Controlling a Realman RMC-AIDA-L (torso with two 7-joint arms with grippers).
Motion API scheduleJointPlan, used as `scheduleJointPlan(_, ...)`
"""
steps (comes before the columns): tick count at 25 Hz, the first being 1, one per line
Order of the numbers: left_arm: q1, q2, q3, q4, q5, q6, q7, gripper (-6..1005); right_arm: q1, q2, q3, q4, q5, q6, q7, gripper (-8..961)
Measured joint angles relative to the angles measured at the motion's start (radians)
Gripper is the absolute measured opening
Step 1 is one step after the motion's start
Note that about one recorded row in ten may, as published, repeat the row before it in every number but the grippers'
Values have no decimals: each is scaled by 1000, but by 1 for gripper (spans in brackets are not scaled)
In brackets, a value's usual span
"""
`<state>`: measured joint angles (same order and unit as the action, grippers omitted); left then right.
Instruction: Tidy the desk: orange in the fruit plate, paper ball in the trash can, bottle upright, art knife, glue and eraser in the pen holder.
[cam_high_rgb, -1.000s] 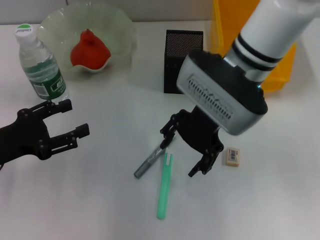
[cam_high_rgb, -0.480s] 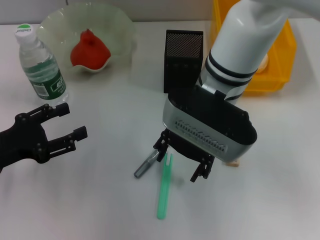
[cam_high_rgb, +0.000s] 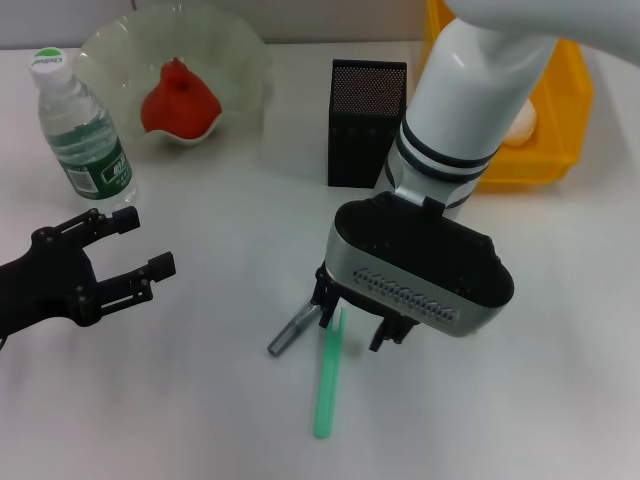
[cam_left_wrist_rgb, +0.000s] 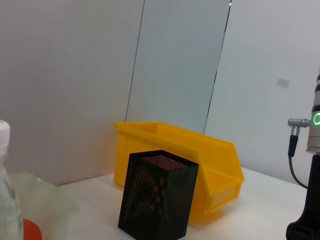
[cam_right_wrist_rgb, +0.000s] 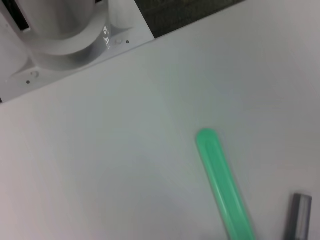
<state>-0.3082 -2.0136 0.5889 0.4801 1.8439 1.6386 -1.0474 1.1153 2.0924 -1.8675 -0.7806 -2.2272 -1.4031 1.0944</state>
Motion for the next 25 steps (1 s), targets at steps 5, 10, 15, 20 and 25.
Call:
scheduleJointPlan(5, 0, -2, 0, 0, -1, -1, 0, 800, -2, 0, -14, 2, 23, 21, -31, 540)
scheduleJointPlan(10, 0, -3, 0, 0, -4, -3, 0, 800, -1, 0, -35, 8, 41, 53, -56, 425)
scheduleJointPlan(15, 0, -4, 0, 0, -5, -4, 0, 800, -3, 0, -80, 15, 67, 89, -72, 424)
scheduleJointPlan(20, 4, -5, 0, 0, -5, -5, 1, 800, -3, 0, -106, 22, 82, 112, -88, 418)
scheduleJointPlan(25, 11, -8, 0, 0, -6, -11, 8, 800, 5, 0, -129, 44, 102, 133, -95, 410)
